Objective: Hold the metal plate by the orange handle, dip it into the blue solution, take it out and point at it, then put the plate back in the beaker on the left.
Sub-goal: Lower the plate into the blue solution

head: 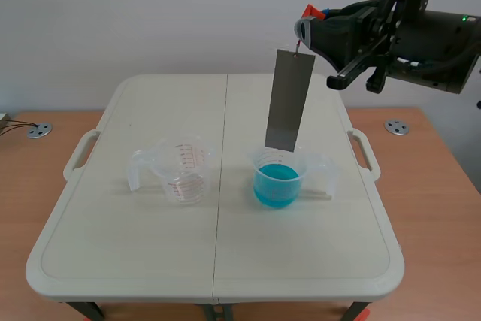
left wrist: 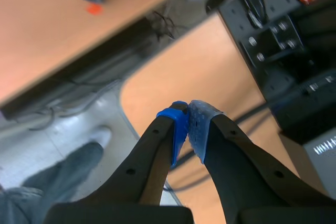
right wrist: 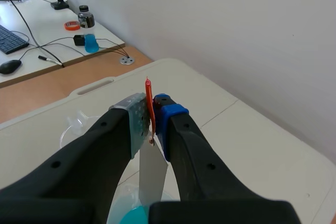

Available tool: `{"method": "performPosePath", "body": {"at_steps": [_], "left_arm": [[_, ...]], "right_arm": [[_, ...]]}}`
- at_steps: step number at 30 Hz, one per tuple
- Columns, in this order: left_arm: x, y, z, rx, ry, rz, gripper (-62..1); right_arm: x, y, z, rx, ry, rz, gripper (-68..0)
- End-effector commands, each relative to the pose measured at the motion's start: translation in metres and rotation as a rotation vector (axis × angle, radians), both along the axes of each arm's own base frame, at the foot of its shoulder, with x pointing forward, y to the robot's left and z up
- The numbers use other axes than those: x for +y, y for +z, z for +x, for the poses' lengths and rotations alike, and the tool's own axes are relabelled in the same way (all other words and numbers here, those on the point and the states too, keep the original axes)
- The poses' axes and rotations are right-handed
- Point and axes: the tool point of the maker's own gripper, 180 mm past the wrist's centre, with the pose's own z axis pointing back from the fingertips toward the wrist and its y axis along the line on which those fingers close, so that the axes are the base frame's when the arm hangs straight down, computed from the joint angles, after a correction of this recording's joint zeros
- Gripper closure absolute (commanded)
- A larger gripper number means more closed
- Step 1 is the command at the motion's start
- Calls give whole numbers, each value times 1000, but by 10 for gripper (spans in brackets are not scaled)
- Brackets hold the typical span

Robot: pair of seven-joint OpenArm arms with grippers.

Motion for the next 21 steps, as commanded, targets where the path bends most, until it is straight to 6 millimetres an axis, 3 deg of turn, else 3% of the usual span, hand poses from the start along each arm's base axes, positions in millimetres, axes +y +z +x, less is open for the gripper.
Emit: {"method": "performPosePath", "body": {"at_steps": [1, 13, 21], "left_arm": [[-7, 3, 2, -11, 8, -25, -27], [-9, 2, -1, -1, 3, -32, -27], [-9, 2, -2, 5, 3, -28, -27]], "right_arm": [[0, 7, 2, -17, 5, 19, -13], [2, -26, 5, 78, -1, 46, -13], [4, -59, 6, 184, -16, 82, -13]]}}
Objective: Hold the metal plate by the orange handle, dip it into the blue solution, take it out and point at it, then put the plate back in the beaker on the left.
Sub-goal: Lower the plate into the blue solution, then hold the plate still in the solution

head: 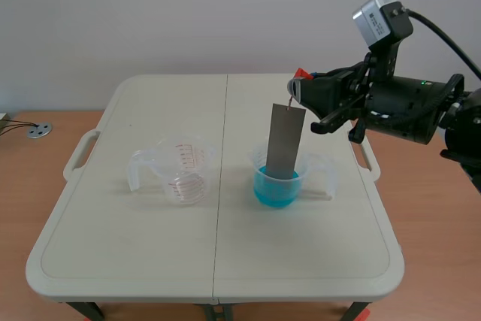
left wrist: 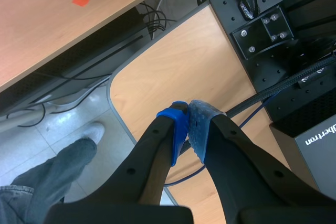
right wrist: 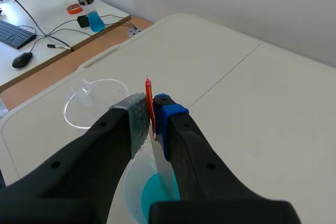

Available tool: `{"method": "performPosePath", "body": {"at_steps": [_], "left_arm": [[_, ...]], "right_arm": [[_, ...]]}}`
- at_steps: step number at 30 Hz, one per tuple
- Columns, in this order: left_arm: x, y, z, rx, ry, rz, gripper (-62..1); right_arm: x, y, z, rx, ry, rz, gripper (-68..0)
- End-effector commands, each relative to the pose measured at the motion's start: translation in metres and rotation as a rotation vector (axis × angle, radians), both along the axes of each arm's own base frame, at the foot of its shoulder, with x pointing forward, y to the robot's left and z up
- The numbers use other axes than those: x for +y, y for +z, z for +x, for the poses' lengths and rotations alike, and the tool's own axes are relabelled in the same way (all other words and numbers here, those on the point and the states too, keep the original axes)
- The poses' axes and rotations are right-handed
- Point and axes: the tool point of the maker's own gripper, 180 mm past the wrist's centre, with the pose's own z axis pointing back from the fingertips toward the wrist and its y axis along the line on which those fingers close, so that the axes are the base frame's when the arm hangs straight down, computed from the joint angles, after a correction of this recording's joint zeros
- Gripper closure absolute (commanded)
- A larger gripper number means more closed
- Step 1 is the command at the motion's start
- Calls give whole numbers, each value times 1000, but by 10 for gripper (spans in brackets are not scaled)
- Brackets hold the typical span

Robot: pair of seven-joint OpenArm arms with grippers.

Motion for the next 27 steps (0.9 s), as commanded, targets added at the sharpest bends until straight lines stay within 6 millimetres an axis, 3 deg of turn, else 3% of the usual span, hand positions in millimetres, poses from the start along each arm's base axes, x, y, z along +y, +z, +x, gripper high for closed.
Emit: {"method": "performPosePath", "body": {"at_steps": [1, 12, 27], "left_arm": [[-6, 4, 3, -13, 9, -20, -27], [-6, 4, 3, -12, 8, -19, -27], [-6, 4, 3, -13, 9, -19, -27]], "right_arm": [[2, 10, 4, -25, 2, 35, -13], [-5, -19, 5, 62, -30, 41, -13], [-6, -24, 4, 69, -29, 19, -13]]}}
